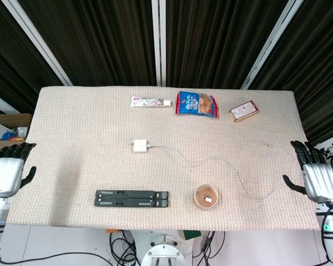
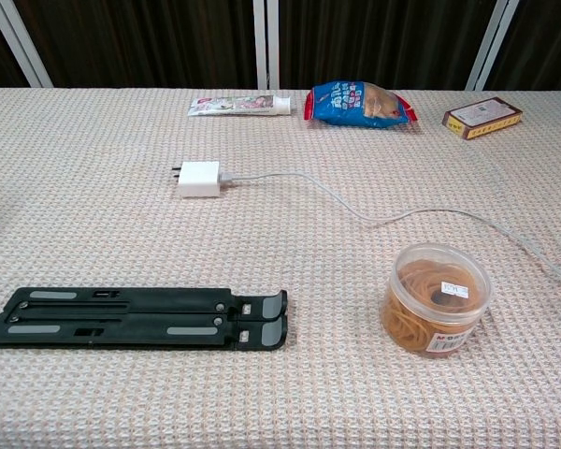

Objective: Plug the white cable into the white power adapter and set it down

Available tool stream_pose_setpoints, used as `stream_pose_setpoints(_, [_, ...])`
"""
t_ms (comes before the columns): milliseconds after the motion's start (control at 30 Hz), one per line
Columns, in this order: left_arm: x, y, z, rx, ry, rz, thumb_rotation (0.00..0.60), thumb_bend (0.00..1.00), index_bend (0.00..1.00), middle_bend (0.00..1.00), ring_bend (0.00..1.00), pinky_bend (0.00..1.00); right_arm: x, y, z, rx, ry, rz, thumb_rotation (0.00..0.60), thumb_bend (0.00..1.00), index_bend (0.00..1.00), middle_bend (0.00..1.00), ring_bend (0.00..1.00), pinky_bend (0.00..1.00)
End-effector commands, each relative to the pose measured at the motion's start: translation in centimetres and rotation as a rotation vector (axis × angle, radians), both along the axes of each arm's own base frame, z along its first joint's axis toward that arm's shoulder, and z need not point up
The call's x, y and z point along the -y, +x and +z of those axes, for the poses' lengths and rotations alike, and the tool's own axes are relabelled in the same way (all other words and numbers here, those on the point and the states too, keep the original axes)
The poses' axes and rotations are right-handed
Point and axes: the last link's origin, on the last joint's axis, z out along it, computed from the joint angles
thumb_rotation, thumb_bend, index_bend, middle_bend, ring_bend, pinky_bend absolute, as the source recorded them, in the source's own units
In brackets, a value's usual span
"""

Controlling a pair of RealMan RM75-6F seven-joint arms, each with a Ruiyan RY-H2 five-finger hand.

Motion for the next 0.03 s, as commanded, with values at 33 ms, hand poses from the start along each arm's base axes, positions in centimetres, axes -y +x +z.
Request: stream_pose_setpoints(33, [3.34, -1.34, 0.49, 0.04, 0.009, 0.046, 0.6, 0.32, 0.21, 0.23, 0.22, 0.26, -2.22, -1.29, 0.64, 0.0, -0.025, -0.008, 0.6, 0.29, 0.0, 0.1, 0.02, 0.15])
